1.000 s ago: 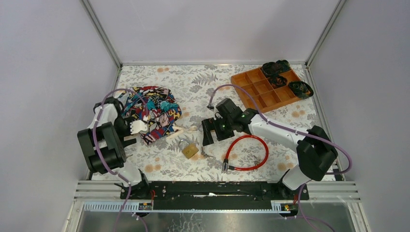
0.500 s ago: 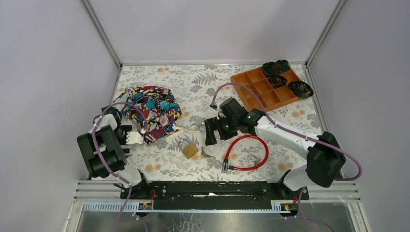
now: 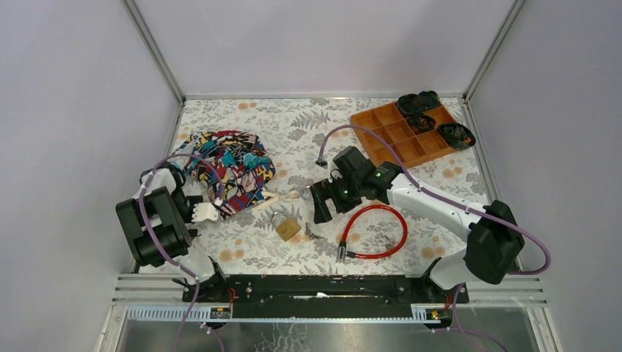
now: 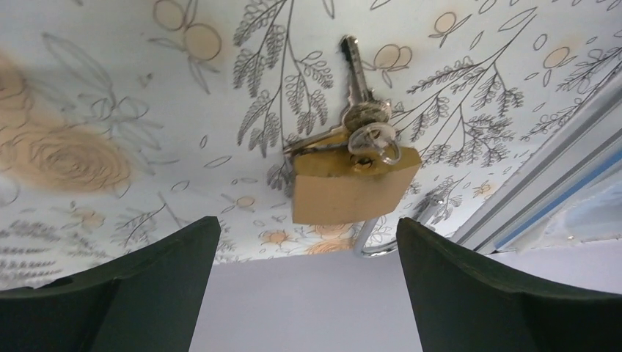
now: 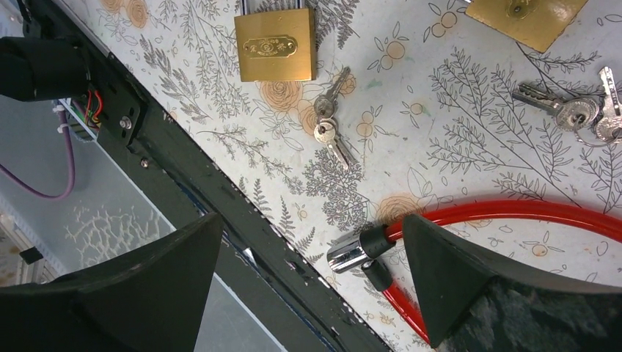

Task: Lock with the key
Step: Pick up the lock from the center of the board.

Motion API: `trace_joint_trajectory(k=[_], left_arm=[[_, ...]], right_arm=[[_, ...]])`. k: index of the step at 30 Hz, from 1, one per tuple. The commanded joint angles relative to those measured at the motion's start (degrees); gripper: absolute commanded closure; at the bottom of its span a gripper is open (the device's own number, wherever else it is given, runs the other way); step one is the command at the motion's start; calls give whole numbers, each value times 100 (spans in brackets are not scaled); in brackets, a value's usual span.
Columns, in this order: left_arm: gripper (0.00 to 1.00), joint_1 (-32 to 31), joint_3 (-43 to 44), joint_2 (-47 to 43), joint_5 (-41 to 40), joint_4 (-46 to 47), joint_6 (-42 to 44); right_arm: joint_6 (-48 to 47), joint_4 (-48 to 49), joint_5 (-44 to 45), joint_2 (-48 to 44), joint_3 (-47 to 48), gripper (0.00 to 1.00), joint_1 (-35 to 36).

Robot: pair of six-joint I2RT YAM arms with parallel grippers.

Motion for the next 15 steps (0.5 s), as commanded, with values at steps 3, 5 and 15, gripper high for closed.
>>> trace_joint_trajectory(k=[3,5,15], left_arm=[[1,63,-396,103,-76,89,223],[1,65,-669,34,-19,570,341],[1,166,-1199,-108,216,1162,347]], right_arm=[[-35,-467,-34,-314,361,0,56],[141,-357,-38,-482,235,0,61],[680,21,62,-1292,-132,0,78]])
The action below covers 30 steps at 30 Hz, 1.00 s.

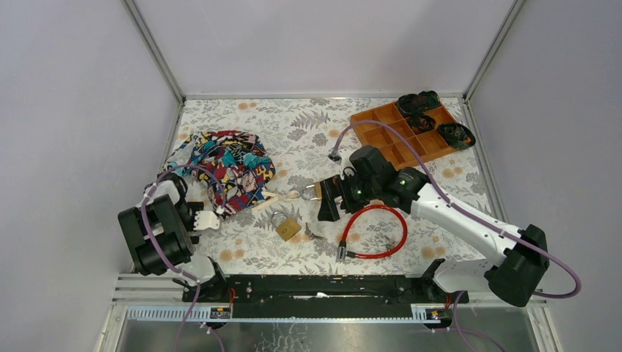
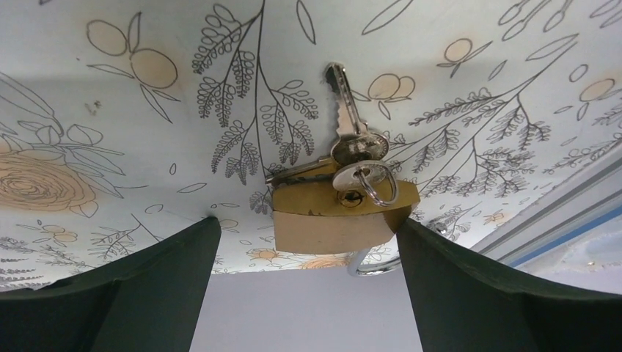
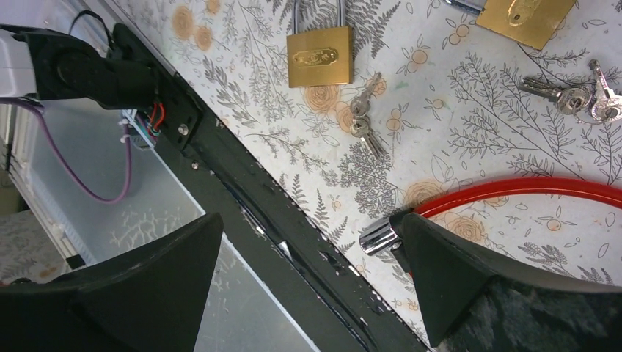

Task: Lock with the key
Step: Pick up the lock from the center of the board.

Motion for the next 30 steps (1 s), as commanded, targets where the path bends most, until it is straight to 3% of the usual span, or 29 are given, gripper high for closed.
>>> trace_joint_trajectory(k=[1,4,8,11,17,23,26,30], left_arm=[[1,118,-494,77,378,371,184],[1,145,-919,-95,742,918,26],[1,150,-875,-35,1504,1141,-261],[4,153,-869,108,1505,1418,-256],[45,154,-468,495,1563,732,-332],[69,155,-464,375,1917,516,-276],[100,156,-196,432,2245,332,-713],[100,151,259,237,2948,71,-1316]], right_arm=[[319,284,55,-265,-66,0,68],[328,368,54,-322,-69,0,68],[283,270,81,-225,68,0,67],[231,218,60,-195,137,0,72],[117,305,142,-217,79,0,68],[19,296,100,56,208,0,65],[-18,261,103,177,329,0,68],[205,359,362,265,479,0,67]])
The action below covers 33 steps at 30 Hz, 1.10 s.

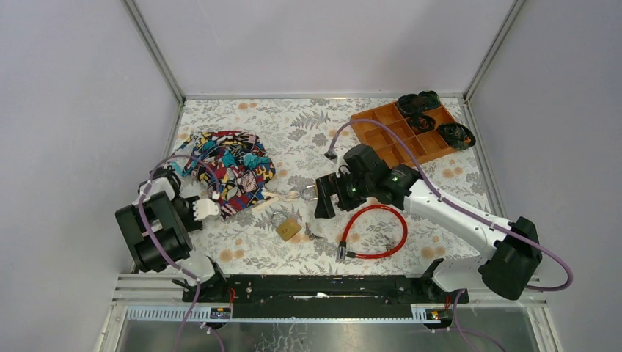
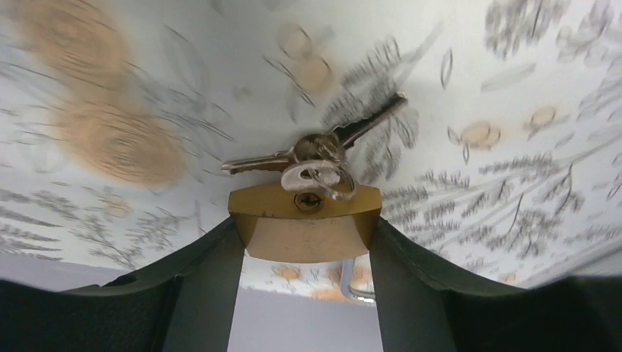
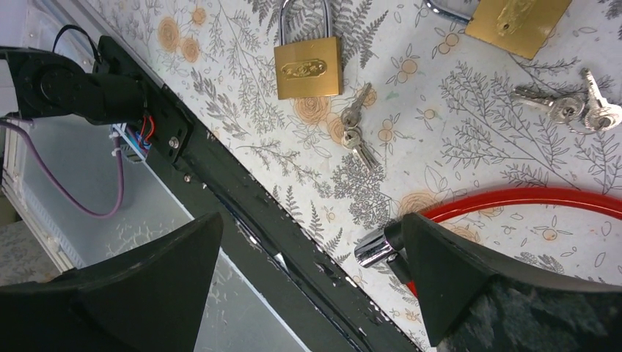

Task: Lock with the key
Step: Pick up the lock from the center of the board.

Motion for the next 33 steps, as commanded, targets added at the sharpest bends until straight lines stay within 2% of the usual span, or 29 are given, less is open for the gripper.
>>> trace_joint_trajectory(k=[1,5,9,14,16,18,21,24,27,33], left_arm=[[100,-67,178,23,2373,-309,-777],[100,-75,271,-553,2807,-461,-808],[100,-79,366,-969,3070,-861,-717],[100,-168,286,-1674,4118,-1957,-349],[100,-270,157,-1721,4607,-2325,22],[100,-412,26,-1654,4879,-2419,4],[100,-683,-249,-1667,5164,-2383,193],[100,-1246,-281,-1706,5237,-1697,-863],[100,-1590,-306,-1705,5106,-1028,-1428],[100,-1915,-391,-1699,4831,-652,-1761]], right_arm=[[265,298,375,50,428,0,48],[1159,1115,661,163,292,3,48],[2143,2123,929,612,176,11,91],[2802,2709,887,1746,768,15,470],[2963,2818,731,2177,1126,15,624],[3124,2901,599,2541,1334,16,749],[3484,3561,415,2954,1436,20,874],[3764,3713,266,3442,1798,23,981],[4156,3914,-7,3904,2064,25,1029],[4567,3861,-379,4519,2418,26,1091]])
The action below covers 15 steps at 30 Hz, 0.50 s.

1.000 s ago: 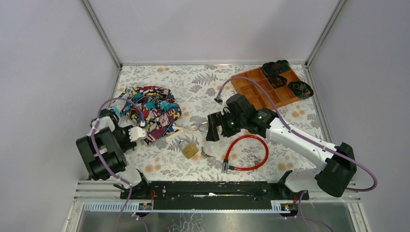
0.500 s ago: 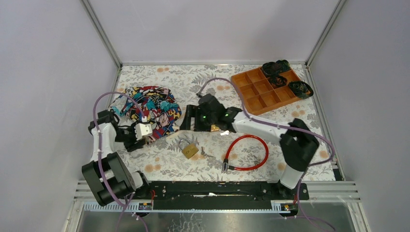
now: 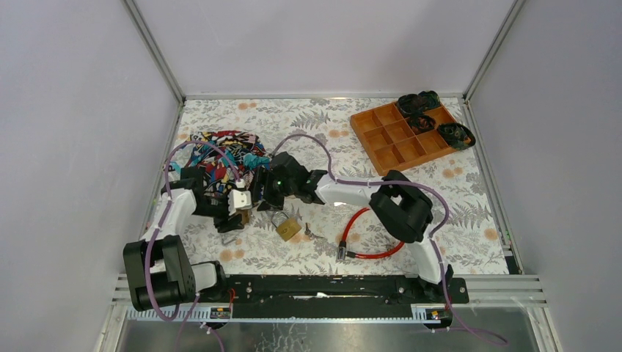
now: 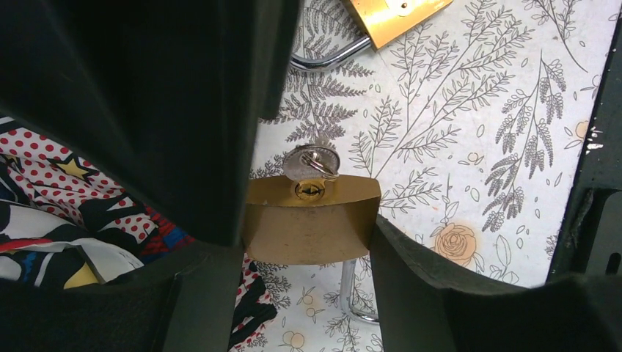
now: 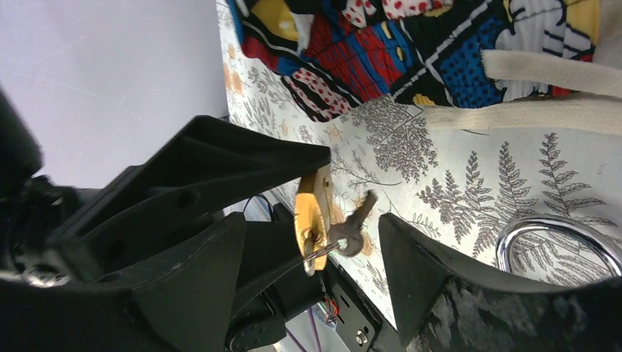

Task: Lock with the key
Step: Pick up the lock from the center of the board.

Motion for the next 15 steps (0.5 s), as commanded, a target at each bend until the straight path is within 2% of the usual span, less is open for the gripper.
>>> trace_joint_trajectory(k=[1,5,8,15], left_arm=[[100,-99,-8,-30,156,472,-417],[100,-111,-18,29,209,546,-459],[100,-133,-24,49,205,563,-413],[100,-168,13,115,90,751,-587]], right_arm=[[480,159,-366,279,358,27,75],[652,212,-587,577,489,30,82],[776,218,-626,731,596,39,112],[685,-181,-909,1033,1210,46,178]])
